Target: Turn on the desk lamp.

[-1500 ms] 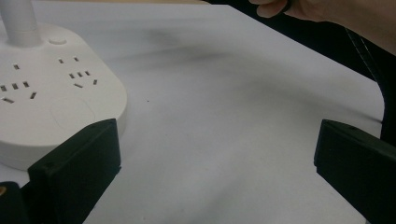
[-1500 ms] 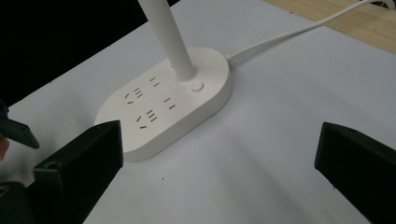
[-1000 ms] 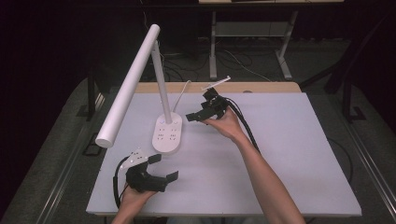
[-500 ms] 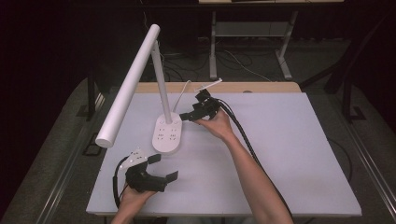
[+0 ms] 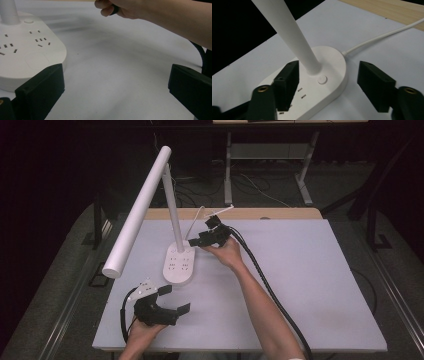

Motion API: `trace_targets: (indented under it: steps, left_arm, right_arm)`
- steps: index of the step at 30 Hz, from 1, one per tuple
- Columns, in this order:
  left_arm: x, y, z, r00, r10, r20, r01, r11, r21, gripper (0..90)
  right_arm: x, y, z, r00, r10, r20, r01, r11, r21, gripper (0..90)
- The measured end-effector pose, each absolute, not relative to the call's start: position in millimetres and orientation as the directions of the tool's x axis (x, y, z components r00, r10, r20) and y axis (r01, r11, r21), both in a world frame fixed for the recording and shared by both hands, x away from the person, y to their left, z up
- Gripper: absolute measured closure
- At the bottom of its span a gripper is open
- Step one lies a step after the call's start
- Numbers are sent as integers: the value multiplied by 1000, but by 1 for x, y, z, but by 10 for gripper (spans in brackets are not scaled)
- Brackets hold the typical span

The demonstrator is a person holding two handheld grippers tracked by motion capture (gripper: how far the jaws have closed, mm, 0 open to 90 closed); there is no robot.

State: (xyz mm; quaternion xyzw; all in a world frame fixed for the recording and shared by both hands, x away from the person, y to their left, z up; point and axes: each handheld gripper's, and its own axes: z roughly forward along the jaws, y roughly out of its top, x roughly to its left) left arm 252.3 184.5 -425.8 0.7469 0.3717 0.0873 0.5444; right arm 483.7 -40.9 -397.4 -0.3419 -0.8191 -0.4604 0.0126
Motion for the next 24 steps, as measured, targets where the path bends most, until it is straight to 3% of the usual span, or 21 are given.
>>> trace_targets:
  steps: [8,14,21,24]
  left_arm:
    - [252,184,-426,710,648,-275,460,-131,878,0]
    - [252,184,-426,710,648,-275,457,-127,880,0]
    - [252,184,-426,711,648,-275,458,-129,880,0]
    - [252,184,-426,711,648,-274,456,-128,881,0]
  right_arm:
    - [486,-32,-408,-768,535,352,583,357,730,515]
    - [487,-26,-418,-757,525,389,608,348,713,718]
    - [488,-18,-427,-764,523,378,600,362,713,884]
    - [489,-16,-429,-762,533,369,597,357,718,896]
